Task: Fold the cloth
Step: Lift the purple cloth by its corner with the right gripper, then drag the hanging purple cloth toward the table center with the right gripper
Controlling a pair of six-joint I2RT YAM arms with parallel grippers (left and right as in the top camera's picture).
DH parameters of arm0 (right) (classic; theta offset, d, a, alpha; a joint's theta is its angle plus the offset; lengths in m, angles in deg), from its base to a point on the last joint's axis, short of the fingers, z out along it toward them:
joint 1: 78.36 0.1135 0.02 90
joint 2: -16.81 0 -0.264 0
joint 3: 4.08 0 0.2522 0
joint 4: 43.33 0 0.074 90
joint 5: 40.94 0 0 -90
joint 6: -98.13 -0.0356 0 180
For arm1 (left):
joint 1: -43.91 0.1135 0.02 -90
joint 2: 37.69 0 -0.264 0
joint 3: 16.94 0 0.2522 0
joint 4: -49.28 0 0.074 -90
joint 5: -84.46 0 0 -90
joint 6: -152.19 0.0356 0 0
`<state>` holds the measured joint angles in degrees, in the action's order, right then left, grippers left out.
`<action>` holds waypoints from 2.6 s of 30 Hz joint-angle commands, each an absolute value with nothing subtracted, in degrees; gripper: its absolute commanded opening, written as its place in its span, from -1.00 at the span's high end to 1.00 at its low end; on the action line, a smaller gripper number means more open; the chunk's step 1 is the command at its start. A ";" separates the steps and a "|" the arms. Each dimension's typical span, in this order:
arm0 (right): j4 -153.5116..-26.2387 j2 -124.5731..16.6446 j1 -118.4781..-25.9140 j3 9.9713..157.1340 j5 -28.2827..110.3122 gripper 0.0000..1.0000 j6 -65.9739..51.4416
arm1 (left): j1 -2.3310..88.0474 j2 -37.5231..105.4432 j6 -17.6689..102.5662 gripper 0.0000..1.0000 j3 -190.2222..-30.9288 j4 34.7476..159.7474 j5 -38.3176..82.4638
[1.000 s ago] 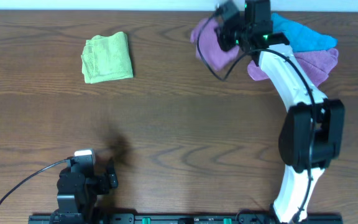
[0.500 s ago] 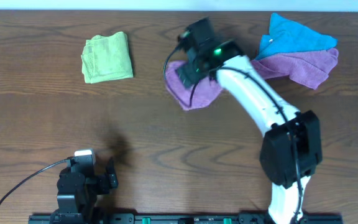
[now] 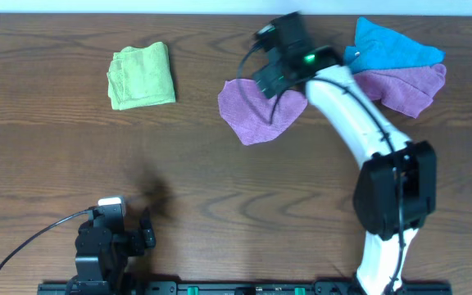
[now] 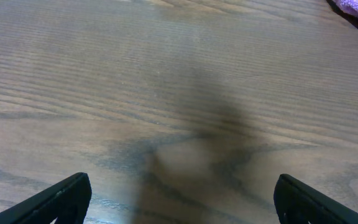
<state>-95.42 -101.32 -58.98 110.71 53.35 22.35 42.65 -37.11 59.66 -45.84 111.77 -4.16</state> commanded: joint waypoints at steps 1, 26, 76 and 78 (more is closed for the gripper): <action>-93.45 -103.57 -61.04 110.43 41.97 -0.99 18.87 | 42.54 -37.46 60.29 -0.90 -44.94 115.05 -3.83; -93.69 -111.15 -62.26 110.45 35.52 0.97 -4.03 | 42.52 -37.46 60.29 -0.90 -44.92 115.05 -3.83; -15.24 -45.69 -49.02 45.27 59.58 0.98 4.41 | 42.54 -37.46 60.32 -0.91 -44.94 115.05 -3.83; -12.88 -47.92 -48.38 45.25 59.52 0.97 4.36 | 42.54 -37.46 60.29 -0.90 -44.94 115.05 -3.81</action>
<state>-14.04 -45.76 -49.65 44.83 59.17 1.70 42.65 -37.11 59.66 -46.01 111.95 -4.16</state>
